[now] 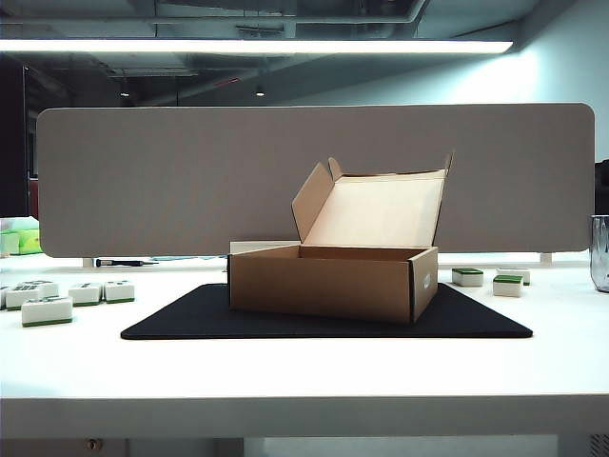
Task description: Pick up four mahjong tiles and put them into the paper box.
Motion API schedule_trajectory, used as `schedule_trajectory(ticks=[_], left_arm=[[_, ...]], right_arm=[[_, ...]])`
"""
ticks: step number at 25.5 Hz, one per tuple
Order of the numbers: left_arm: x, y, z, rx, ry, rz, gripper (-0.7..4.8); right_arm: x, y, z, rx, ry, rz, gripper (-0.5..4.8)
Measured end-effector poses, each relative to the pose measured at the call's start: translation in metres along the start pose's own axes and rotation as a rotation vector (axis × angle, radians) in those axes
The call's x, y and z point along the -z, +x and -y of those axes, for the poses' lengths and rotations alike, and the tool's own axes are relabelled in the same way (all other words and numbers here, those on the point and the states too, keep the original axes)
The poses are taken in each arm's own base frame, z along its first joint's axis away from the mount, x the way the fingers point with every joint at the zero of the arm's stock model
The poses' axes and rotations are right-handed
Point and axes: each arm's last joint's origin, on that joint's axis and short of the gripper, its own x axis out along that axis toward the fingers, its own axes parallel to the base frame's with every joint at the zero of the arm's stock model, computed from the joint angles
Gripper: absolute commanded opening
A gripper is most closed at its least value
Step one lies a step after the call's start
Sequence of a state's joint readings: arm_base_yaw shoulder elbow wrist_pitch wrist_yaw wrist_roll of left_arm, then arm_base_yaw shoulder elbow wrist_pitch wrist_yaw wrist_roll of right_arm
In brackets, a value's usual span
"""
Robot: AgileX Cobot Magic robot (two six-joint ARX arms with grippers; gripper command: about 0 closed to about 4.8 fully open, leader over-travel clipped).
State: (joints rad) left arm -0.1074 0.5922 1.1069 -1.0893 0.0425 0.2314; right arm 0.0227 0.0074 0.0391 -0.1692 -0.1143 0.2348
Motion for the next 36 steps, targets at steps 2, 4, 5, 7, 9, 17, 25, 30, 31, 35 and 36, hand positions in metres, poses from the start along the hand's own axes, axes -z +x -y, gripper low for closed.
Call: schedule_trajectory(ticks=[2, 4, 5, 7, 9, 17, 25, 30, 31, 35, 36], left_arm=[[0.000, 0.000, 0.000, 0.000, 0.000, 0.001, -0.06], [0.001, -0.001, 0.000, 0.001, 0.000, -0.005, -0.06], [0.001, -0.001, 0.000, 0.001, 0.000, -0.006, -0.06], [0.001, -0.001, 0.000, 0.001, 0.000, -0.004, -0.06], [0.001, -0.001, 0.000, 0.001, 0.000, -0.004, -0.06], [0.006, -0.007, 0.003, 0.022, 0.014, 0.003, -0.06], [0.020, -0.028, 0.008, 0.034, 0.028, 0.051, -0.06], [0.029, -0.042, 0.009, -0.006, -0.011, 0.240, -0.06], [0.031, -0.041, 0.010, -0.009, -0.021, 0.264, -0.06], [0.044, -0.018, 0.012, -0.017, -0.112, 0.403, -0.06], [0.047, -0.010, 0.013, -0.017, -0.135, 0.436, -0.06]], right_arm=[[0.006, 0.002, 0.003, 0.048, 0.002, -0.004, -0.01], [0.009, 0.003, 0.005, 0.079, 0.002, -0.008, -0.01], [0.009, 0.003, 0.005, 0.088, 0.001, -0.004, -0.01], [0.009, 0.003, 0.006, 0.114, -0.015, 0.002, -0.01], [0.009, 0.003, 0.006, 0.122, -0.049, 0.001, -0.01], [0.011, 0.003, 0.006, 0.125, -0.080, -0.023, -0.01], [0.011, 0.003, 0.006, 0.125, -0.081, -0.023, -0.01], [0.011, 0.003, 0.006, 0.125, -0.081, -0.023, -0.01], [0.011, 0.003, 0.006, 0.125, -0.081, -0.023, -0.01], [0.011, 0.003, 0.006, 0.125, -0.081, -0.023, -0.01], [0.011, 0.003, 0.006, 0.125, -0.081, -0.023, -0.01]])
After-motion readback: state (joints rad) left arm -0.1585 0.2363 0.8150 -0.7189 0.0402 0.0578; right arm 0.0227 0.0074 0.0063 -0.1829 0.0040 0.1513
